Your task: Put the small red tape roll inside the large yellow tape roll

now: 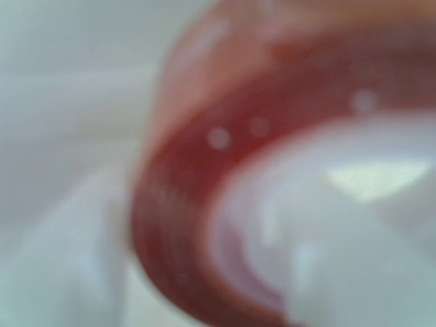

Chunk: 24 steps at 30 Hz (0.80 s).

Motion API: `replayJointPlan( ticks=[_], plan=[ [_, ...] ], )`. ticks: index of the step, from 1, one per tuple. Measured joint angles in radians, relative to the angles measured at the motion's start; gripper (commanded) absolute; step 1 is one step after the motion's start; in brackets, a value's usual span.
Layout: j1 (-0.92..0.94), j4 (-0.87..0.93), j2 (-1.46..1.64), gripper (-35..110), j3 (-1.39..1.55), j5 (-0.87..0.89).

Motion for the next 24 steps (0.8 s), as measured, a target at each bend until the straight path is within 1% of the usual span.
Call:
replayJointPlan(
  ticks=[8, 14, 24],
  plan=[
    [-0.005, -0.060, -0.095, 0, -0.183, 0.000],
    [0.003, -0.064, -0.202, 0, -0.318, 0.000],
    [0.015, -0.092, -0.298, 0, -0.469, 0.000]
  ],
)
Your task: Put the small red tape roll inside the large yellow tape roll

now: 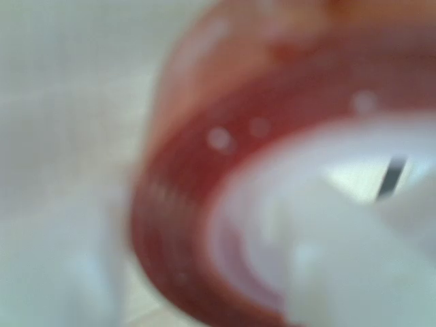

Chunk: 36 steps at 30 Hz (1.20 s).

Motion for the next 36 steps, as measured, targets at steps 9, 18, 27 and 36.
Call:
replayJointPlan(
  ticks=[9, 18, 27, 36],
  plan=[
    [-0.017, 0.005, -0.209, 0, -0.241, 0.000],
    [-0.020, 0.198, -0.584, 0, -0.758, 0.000],
    [-0.020, 0.325, -0.884, 0, -1.330, 0.000],
    [-0.038, 0.216, -0.885, 0, -1.378, 0.000]
  ],
)
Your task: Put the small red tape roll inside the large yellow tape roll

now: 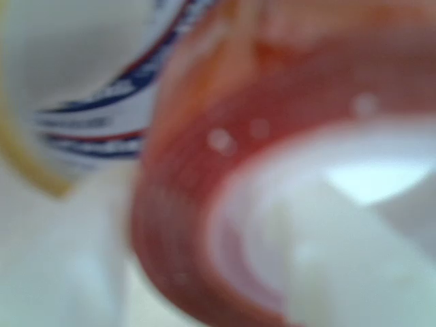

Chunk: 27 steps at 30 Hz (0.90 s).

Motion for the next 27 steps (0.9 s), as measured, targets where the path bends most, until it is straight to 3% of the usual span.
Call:
replayJointPlan(
  ticks=[10, 13, 21, 27],
  plan=[
    [0.020, -0.186, -0.135, 1, -0.005, 0.006],
    [0.051, -0.227, -0.150, 12, -0.005, 0.011],
    [0.097, -0.244, -0.176, 22, -0.031, 0.038],
    [0.083, -0.233, -0.176, 23, -0.040, 0.038]
  ],
)
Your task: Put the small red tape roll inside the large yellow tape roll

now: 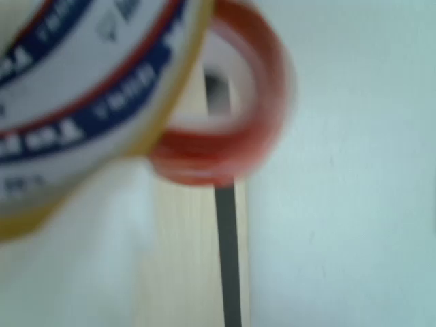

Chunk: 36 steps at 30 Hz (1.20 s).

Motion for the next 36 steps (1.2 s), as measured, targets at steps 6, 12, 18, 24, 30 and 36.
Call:
replayJointPlan(
  ticks=[6, 12, 18, 24, 30, 36],
  plan=[
    [0.000, 0.041, 0.000, 23, -0.002, 0.000],
    [0.000, 0.069, 0.000, 23, -0.002, 0.000],
    [0.025, 0.132, 0.000, 23, -0.002, 0.006],
    [0.127, 0.190, 0.000, 23, -0.002, 0.032],
    [0.199, 0.225, 0.000, 23, -0.002, 0.032],
    [0.202, 0.288, 0.034, 27, 0.057, 0.034]
  ],
)
